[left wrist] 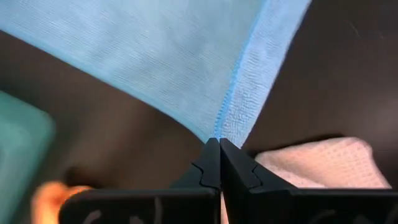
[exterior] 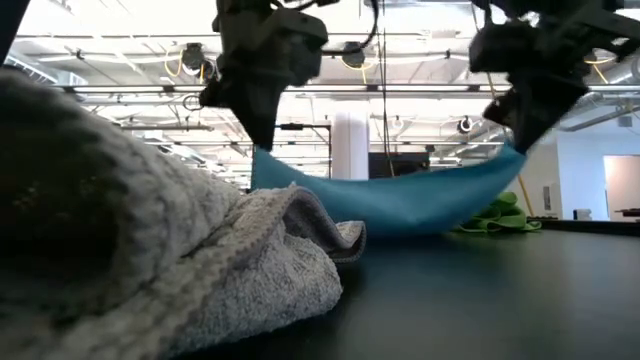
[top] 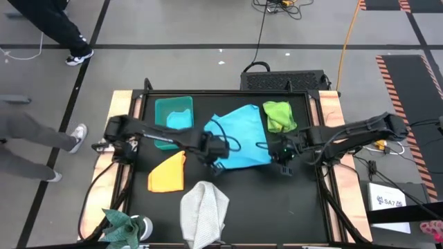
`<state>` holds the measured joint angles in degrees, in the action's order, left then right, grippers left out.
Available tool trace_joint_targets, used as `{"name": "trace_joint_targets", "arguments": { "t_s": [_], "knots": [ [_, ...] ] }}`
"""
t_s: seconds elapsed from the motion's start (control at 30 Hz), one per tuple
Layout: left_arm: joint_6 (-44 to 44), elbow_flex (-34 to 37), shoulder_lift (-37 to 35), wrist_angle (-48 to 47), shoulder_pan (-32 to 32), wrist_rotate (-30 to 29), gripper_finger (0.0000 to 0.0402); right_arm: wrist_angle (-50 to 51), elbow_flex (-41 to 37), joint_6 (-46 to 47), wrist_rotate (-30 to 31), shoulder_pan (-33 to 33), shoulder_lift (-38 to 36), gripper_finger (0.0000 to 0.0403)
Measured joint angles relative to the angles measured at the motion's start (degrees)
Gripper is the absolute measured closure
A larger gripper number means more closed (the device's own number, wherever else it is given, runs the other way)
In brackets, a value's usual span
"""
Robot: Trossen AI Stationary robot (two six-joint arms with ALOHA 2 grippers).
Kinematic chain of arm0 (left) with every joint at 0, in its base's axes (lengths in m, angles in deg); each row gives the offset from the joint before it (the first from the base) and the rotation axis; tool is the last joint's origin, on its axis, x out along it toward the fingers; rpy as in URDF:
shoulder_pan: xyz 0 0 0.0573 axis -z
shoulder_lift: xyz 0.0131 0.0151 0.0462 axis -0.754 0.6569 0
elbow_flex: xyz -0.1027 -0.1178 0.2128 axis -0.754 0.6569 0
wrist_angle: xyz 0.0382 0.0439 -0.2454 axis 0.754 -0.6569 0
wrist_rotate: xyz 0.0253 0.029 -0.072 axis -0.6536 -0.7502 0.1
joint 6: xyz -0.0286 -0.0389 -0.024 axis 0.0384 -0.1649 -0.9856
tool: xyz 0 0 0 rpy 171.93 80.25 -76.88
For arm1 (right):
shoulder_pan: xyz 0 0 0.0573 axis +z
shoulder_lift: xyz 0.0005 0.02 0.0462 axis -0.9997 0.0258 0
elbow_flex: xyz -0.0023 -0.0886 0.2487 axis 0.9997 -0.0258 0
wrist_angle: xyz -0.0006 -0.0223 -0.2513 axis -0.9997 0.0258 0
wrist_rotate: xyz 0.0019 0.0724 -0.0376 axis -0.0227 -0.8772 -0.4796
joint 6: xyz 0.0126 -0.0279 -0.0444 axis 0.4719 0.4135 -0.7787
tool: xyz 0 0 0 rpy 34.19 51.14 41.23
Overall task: Fold microfiber towels
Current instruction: Fold the blue microfiber towel
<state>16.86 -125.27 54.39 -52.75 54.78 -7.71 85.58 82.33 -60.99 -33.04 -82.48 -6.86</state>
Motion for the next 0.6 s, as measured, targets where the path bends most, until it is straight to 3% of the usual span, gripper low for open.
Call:
{"name": "trace_joint_targets", "arguments": {
  "t_s": [0.33, 0.6],
  "knots": [
    [-8.64, 0.0, 5.75, 14.37, 5.76, 4.52, 0.0401, -3.34, -6.79, 8.54, -2.56, 11.14, -0.04, 0.0403],
    [-12.6, -0.04, 7.61, 17.0, 7.9, 4.05, 0.0401, -7.2, -11.53, 11.71, -3.28, 17.81, -0.02, 0.0403]
  ]
}}
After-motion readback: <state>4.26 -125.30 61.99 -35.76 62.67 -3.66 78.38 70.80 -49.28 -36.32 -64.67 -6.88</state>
